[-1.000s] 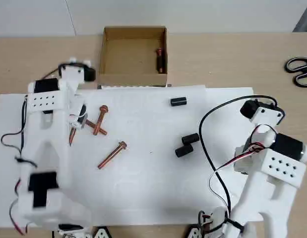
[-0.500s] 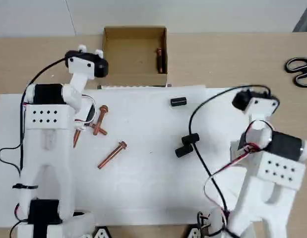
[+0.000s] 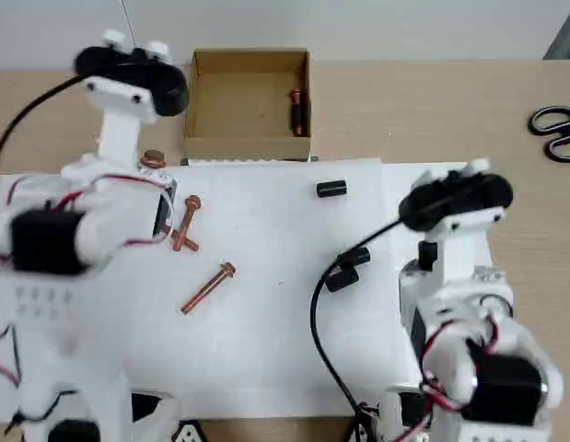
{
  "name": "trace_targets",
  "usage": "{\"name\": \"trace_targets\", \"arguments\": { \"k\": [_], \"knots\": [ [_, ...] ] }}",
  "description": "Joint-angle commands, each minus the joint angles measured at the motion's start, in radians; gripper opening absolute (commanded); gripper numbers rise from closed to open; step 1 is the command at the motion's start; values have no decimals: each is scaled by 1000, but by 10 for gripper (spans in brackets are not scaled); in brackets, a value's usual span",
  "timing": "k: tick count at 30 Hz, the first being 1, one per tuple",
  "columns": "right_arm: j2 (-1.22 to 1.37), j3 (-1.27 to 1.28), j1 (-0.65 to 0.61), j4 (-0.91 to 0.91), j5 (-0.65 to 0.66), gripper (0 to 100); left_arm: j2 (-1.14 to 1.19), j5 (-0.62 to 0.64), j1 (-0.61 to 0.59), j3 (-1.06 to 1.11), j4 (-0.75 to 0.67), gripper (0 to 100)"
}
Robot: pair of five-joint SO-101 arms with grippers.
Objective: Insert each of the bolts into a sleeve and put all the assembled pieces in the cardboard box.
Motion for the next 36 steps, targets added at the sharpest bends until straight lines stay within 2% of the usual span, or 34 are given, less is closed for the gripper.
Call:
{"name": "trace_targets", "arguments": {
  "k": [1, 9, 16, 19, 22, 32, 36],
  "knots": [
    [-94, 17, -47, -25, -14, 3, -106, 74, 37, -41, -17, 6],
    [-285, 94, -102, -15, -8, 3, -269, 160, 55, 61, -11, 6],
    [-435, 175, -143, -19, 23, 3, -577, 158, 87, 260, -37, 6],
    [-481, 227, -143, -24, 28, 3, -715, 164, 83, 403, -81, 6],
    [-516, 273, -143, -31, 23, 3, -859, 232, 83, 556, -155, 6],
    [-638, 474, -143, -249, 18, 3, -1339, 272, 83, 1058, -446, 6],
    [-634, 577, -162, -377, 17, 3, -1324, 353, 49, 1099, -523, 6]
  ]
}}
